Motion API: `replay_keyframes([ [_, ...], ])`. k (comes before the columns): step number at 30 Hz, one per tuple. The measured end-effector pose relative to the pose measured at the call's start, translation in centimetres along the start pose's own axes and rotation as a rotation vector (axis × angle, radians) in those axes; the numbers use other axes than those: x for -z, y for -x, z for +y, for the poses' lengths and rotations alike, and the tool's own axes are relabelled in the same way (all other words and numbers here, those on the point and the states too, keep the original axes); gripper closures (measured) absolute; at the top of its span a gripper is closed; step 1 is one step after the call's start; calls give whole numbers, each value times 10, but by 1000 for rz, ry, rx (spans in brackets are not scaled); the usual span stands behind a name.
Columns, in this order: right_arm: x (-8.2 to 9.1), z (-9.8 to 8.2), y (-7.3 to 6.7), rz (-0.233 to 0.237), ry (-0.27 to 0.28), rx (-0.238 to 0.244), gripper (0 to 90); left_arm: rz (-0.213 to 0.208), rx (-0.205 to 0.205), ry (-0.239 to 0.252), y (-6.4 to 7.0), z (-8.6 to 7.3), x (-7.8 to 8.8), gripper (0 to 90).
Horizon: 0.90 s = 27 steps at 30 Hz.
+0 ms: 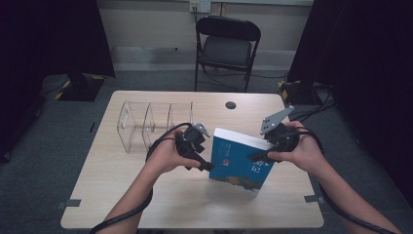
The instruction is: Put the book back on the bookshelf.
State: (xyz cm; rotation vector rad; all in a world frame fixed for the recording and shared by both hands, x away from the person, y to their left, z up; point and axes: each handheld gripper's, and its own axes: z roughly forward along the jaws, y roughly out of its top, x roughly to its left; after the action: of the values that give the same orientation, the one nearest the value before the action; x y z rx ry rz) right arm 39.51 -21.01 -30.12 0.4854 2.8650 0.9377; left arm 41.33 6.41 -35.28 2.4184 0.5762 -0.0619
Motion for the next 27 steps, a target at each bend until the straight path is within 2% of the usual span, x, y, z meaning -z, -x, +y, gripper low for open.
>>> replay_keyframes([
  [4,0,0,0,3,-2,1,582,11,-15,-3,0,8,2,208],
  [6,0,0,0,5,-5,1,578,12,-28,-20,0,12,2,210],
  [12,0,1,0,2,-14,2,563,-3,-52,-16,2,24,4,217],
  [15,0,0,-1,-7,-17,11,533,-1,-65,-15,4,30,5,247],
  [16,0,0,-1,-5,-20,9,526,-6,-62,-11,5,31,5,277],
  [20,0,-4,0,-5,-14,-3,493,-8,-76,4,7,38,4,305],
  [24,1,-10,1,-10,-17,-7,479,-5,-89,-4,8,43,5,338],
  [27,2,-14,1,-6,-7,-10,476,-2,-114,-9,8,46,6,354],
])
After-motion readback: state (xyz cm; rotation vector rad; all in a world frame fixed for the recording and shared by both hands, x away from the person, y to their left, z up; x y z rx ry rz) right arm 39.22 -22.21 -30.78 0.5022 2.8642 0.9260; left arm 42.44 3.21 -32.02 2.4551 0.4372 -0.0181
